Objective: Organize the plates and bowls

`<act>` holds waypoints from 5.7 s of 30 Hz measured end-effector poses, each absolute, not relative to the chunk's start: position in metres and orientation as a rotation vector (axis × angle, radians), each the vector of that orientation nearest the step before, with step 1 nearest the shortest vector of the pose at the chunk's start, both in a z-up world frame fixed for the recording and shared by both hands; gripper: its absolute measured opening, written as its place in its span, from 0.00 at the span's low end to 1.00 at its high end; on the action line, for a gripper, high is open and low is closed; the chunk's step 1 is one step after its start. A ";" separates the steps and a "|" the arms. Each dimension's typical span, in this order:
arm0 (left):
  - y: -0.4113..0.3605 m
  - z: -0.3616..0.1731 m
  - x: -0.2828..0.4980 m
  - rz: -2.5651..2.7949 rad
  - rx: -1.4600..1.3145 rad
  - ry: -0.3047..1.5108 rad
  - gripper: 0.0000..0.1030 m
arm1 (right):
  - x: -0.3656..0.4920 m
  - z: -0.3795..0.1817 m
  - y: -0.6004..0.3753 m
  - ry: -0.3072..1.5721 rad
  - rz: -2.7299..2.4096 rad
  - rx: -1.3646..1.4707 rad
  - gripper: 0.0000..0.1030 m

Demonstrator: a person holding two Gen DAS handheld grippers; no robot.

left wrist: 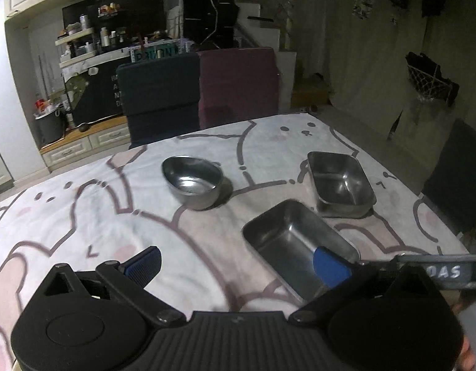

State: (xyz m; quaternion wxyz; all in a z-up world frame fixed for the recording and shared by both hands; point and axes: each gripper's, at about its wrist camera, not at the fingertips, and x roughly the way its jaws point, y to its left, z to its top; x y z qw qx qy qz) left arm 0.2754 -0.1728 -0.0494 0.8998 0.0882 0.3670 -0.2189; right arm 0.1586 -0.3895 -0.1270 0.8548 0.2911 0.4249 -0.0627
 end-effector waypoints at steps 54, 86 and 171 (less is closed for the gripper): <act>-0.210 -0.128 0.340 -0.512 0.267 1.006 0.23 | 0.224 -0.171 -0.412 1.043 -0.098 0.360 0.27; -0.148 -0.103 0.254 -0.397 0.090 1.123 0.09 | 0.174 -0.145 -0.363 1.050 0.149 0.186 0.05; -0.275 -0.061 0.294 -0.261 -0.449 0.853 1.00 | 0.305 -0.074 -0.512 0.690 0.089 -0.118 1.00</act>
